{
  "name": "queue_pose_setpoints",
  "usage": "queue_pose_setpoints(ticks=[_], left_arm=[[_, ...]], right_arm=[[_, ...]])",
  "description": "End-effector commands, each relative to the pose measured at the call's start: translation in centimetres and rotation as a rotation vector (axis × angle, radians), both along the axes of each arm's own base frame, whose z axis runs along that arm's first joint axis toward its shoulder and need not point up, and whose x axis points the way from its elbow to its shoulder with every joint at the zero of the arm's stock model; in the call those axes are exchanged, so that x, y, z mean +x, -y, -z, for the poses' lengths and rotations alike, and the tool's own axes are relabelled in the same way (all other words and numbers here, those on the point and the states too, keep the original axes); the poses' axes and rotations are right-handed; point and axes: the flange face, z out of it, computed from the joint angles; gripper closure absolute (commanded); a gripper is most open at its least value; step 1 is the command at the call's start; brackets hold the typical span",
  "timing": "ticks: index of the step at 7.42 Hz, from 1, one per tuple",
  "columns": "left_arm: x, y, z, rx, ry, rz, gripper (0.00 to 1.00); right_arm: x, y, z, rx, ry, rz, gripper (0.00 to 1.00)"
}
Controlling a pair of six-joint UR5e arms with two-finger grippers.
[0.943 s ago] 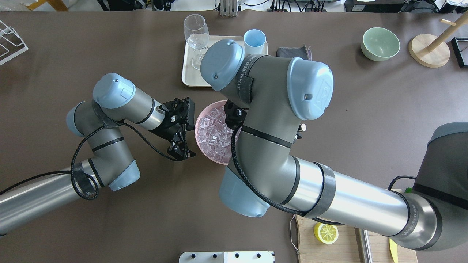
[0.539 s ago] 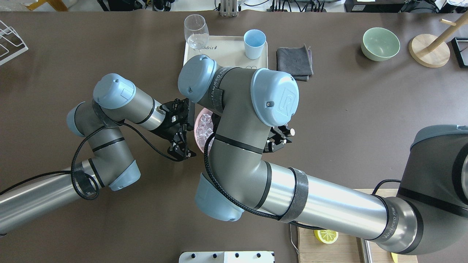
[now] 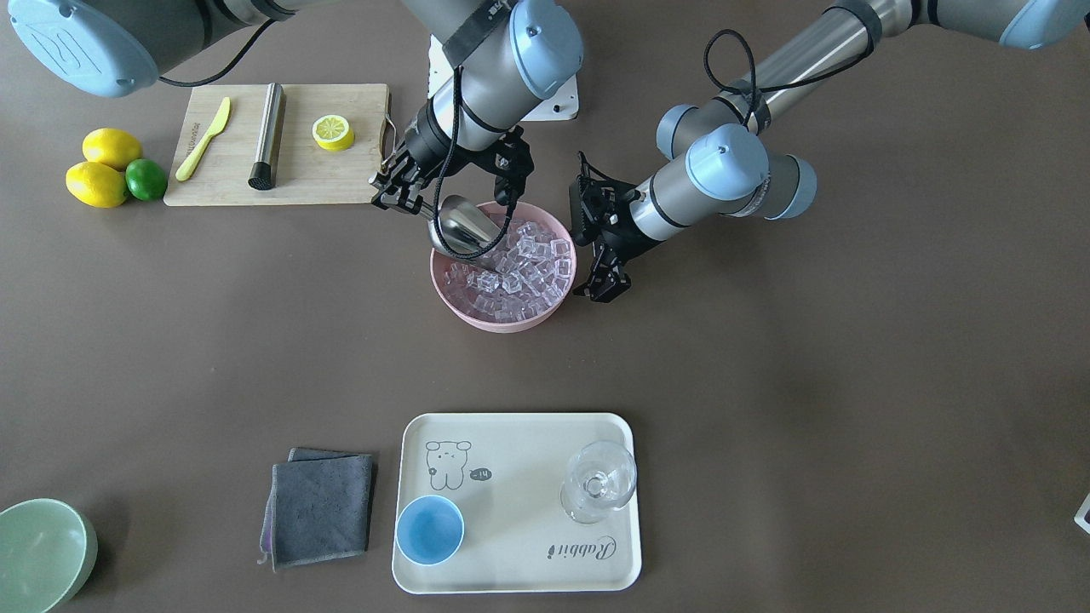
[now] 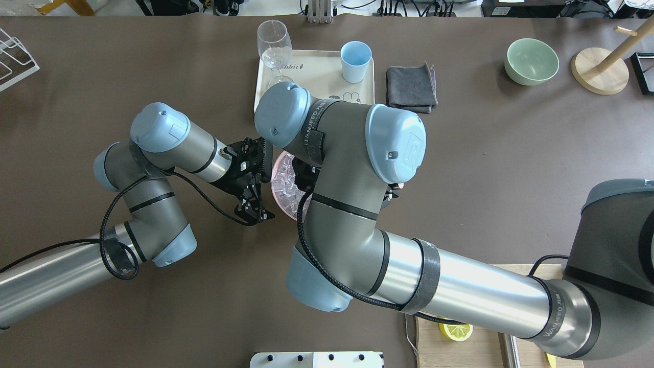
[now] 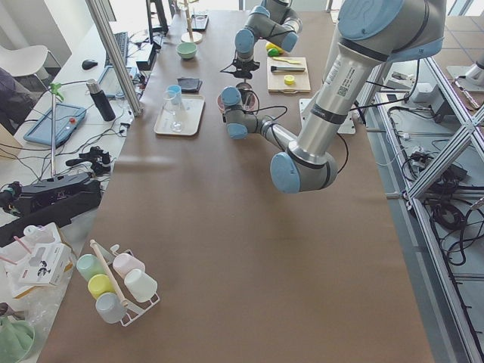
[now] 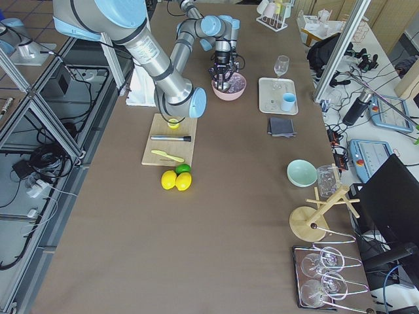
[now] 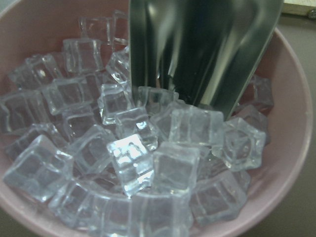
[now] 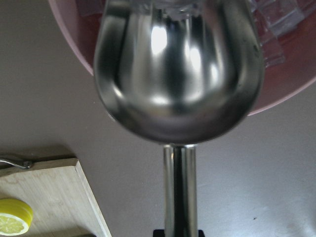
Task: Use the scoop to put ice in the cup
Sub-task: 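Dig the scoop into the ice cubes with the right gripper and lift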
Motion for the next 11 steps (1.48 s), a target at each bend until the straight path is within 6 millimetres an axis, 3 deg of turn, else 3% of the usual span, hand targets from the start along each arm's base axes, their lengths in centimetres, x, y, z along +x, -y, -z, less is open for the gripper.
queue_pose_setpoints(ticks=[1,3,7,10,11], left_arm=[[0.0,0.0,0.0,-0.001,0.000,0.001,0.01],[0.1,-0.1,0.0,-0.001,0.000,0.000,0.01],[0.1,0.0,0.0,0.000,0.001,0.003,0.01],[0.1,-0.1,0.0,-0.001,0.001,0.001,0.01],[0.1,-0.1,0.0,-0.001,0.001,0.001,0.01]], right_arm=[[0.6,-0.3,-3.1,0.052,0.111,-0.029,1.00],[0.7,-0.4,-4.1,0.077,0.171,-0.044,1.00],[1.3,-0.7,-8.5,0.116,0.325,-0.141,1.00],[2.4,-1.3,-7.5,0.134,0.425,-0.171,1.00],[3.1,-1.8,-8.6,0.129,0.493,-0.205,1.00]])
